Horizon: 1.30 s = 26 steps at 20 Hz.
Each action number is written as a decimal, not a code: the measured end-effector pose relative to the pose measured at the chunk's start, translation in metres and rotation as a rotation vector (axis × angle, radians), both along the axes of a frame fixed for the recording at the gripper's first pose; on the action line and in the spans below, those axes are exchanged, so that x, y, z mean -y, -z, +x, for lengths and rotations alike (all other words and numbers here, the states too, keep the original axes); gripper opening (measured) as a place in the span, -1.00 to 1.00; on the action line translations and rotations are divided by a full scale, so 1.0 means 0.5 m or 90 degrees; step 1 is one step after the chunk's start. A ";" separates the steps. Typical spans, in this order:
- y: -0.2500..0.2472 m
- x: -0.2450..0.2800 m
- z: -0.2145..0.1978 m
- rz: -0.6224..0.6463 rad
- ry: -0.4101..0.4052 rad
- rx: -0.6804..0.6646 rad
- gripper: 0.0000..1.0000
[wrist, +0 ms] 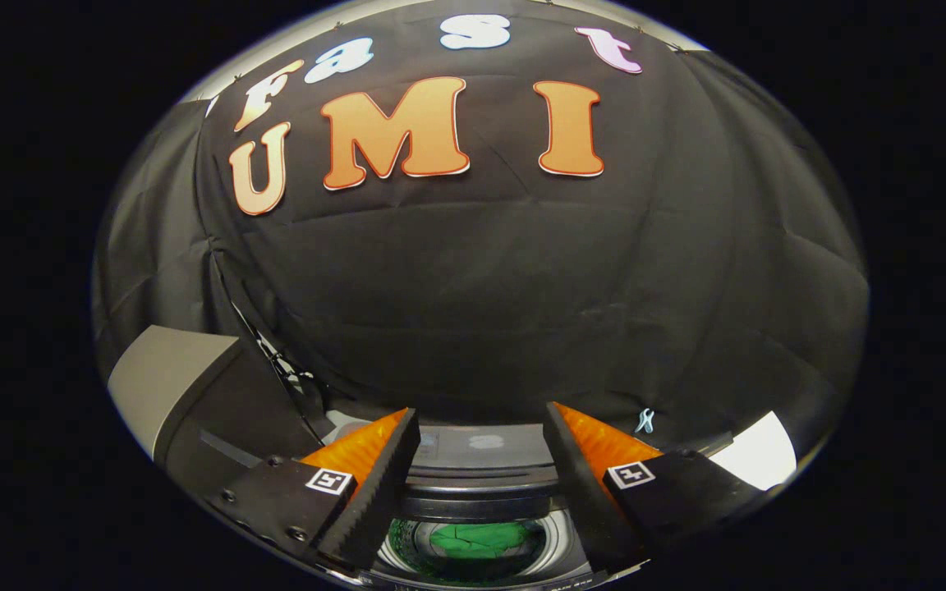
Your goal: Put the clothes into the washing machine and then close the washing machine lid.
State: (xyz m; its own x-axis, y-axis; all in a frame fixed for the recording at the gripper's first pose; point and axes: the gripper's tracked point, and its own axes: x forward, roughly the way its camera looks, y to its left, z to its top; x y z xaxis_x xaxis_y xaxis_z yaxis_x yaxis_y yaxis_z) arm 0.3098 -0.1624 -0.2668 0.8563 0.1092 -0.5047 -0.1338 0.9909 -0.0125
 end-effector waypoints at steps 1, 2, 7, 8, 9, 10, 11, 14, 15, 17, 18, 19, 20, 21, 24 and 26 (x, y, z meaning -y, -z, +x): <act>0.007 0.002 -0.011 0.000 0.003 -0.004 0.95; 0.013 0.005 -0.023 -0.002 0.004 -0.009 0.94; 0.071 0.017 -0.089 0.007 0.016 -0.057 0.95; 0.078 0.019 -0.095 0.013 0.020 -0.061 0.95; 0.085 0.020 -0.102 0.015 0.023 -0.066 0.95; 0.085 0.020 -0.106 0.017 0.025 -0.067 0.94; 0.081 0.020 -0.111 0.018 0.025 -0.065 0.95; 0.058 0.018 -0.118 0.012 0.022 -0.047 0.95; 0.044 0.015 -0.121 0.012 0.019 -0.038 0.95; 0.001 0.004 -0.122 0.016 0.013 -0.011 0.95; -0.027 -0.004 -0.126 0.021 0.011 0.005 0.95; -0.056 -0.011 -0.126 0.027 0.008 0.022 0.95; -0.088 -0.019 -0.128 0.033 0.005 0.040 0.95; -0.122 -0.024 -0.131 0.040 0.003 0.058 0.94; -0.229 -0.033 -0.145 0.055 -0.007 0.114 0.94; -0.293 -0.036 -0.160 0.063 -0.011 0.147 0.94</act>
State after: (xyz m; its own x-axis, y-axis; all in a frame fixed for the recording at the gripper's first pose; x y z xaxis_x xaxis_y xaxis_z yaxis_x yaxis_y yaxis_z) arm 0.2299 -0.1446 -0.1204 0.9450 0.1648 -0.2827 -0.1562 0.9863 0.0526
